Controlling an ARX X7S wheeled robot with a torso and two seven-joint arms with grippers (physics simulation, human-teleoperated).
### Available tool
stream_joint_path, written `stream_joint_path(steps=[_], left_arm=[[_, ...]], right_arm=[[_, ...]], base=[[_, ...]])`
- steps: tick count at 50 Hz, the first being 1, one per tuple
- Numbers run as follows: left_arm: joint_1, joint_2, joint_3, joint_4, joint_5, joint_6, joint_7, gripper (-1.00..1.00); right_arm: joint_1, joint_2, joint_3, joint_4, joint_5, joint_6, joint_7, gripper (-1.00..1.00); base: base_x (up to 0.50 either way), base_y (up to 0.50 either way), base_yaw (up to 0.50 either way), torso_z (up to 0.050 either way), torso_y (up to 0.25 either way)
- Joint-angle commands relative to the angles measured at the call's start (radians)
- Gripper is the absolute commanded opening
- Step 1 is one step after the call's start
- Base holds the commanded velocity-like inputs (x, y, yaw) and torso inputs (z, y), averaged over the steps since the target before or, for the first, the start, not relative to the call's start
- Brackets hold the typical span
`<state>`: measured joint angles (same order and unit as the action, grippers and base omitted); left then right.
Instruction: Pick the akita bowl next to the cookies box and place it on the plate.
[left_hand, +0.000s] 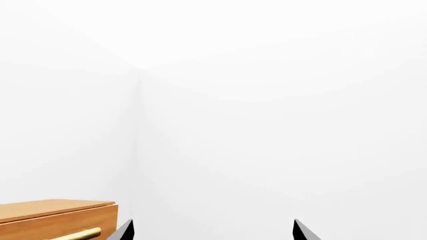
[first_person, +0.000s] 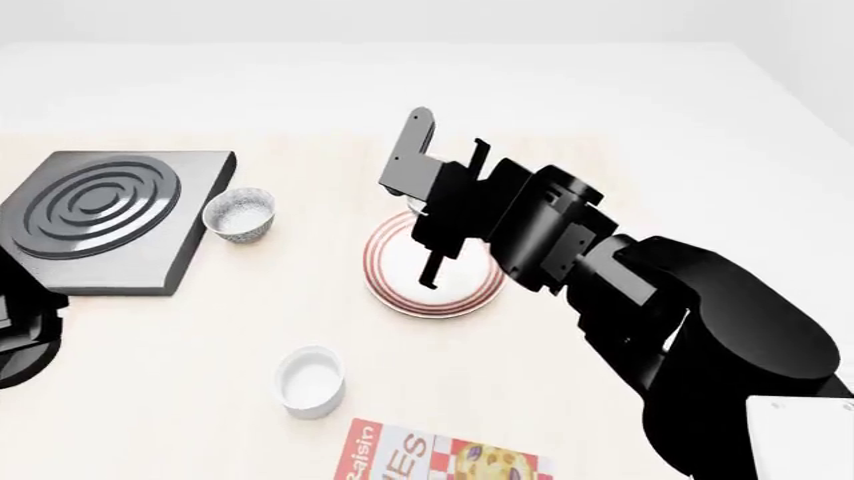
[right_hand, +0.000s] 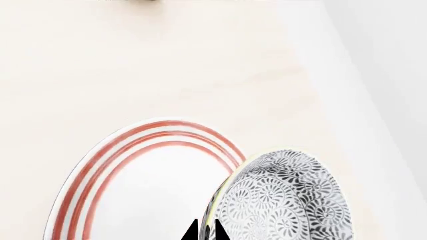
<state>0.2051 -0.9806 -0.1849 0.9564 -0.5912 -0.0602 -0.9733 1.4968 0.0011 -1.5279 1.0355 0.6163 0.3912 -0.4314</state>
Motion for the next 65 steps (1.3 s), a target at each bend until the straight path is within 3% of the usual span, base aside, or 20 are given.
stream_joint_path(steps=[1,40,57,65], left_arm=[[0.001,0.002,-0.003,-0.002,-0.002,0.006,0.001,1.0],[-0.011,-0.015,0.007,0.013,-0.002,-0.015,-0.015,1.0],[-0.005,-0.025,0.007,0.012,0.009,-0.023,-0.019,1.0],[0.0,-0.007,0.002,0.002,0.002,0.009,-0.01,1.0]], right_arm=[[0.003,0.0,-0.002,-0.015,-0.017,-0.001,-0.031,-1.0],[-0.035,0.024,0.039,-0.042,0.053,0.09,-0.119,-1.0],[-0.038,0.001,0.054,0.008,0.063,0.048,-0.111,-1.0],[-0.032,0.003,0.068,0.005,0.08,0.039,-0.104,-1.0]], base=[[0.0,0.0,0.0,0.0,0.0],[0.0,0.0,0.0,0.0,0.0],[0.0,0.0,0.0,0.0,0.0],[0.0,0.0,0.0,0.0,-0.215]])
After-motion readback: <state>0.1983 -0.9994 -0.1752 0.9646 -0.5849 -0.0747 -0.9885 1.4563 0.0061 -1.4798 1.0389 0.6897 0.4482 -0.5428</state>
